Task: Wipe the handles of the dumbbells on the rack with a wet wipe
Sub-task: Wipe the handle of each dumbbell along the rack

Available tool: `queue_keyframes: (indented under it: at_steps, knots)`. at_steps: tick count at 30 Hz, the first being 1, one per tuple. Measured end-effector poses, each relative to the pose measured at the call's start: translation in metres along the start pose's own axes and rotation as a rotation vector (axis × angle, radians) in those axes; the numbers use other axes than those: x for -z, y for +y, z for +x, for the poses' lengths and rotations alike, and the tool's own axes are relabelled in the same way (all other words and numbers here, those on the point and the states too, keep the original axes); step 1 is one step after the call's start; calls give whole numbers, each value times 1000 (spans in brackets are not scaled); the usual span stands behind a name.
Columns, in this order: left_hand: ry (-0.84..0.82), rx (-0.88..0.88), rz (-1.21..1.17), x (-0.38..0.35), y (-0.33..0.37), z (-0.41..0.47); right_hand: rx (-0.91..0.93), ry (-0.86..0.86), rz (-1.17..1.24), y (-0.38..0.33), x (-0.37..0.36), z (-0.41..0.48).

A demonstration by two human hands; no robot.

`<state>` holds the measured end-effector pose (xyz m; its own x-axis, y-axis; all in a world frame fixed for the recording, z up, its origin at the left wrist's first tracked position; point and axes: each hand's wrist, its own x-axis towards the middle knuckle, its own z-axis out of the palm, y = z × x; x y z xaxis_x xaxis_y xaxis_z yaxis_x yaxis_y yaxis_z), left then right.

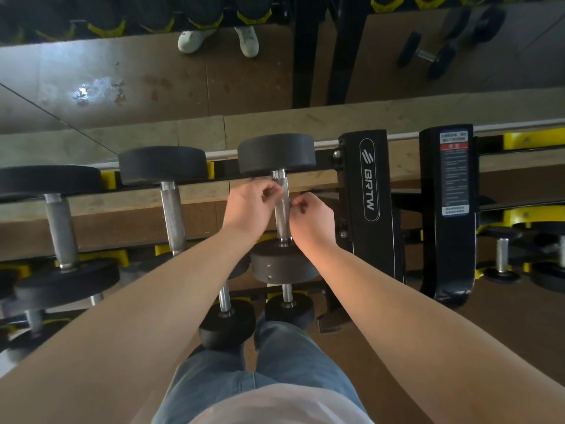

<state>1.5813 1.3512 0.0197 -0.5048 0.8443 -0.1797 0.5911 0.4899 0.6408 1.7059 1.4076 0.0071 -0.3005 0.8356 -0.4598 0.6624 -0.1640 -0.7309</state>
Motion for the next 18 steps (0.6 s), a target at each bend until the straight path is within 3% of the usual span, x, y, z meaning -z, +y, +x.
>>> queue_keyframes:
  at_steps: [3, 5, 7, 9, 12, 15, 18]
  knots:
    - [-250, -103, 115, 6, -7, -19, -15, 1, -5, 1, 0, 1]
    - [-419, -92, 300, 10, -7, -27, -16, -7, -5, 0, 1, 0]
    - [-470, -7, 339, 10, -9, -31, -10, -8, 0, -1, 1, -1]
    - [-394, 163, 147, 11, -10, -28, -11, -7, 19, -1, 2, -1]
    - [-133, 391, -239, 15, -8, -19, 29, 24, 54, 0, 4, -4]
    - [-163, 458, -454, 20, 2, -21, 167, -12, 99, 4, 6, -10]
    - [-272, 510, -570, 21, 3, -26, 370, -82, -2, 9, 10, -13]
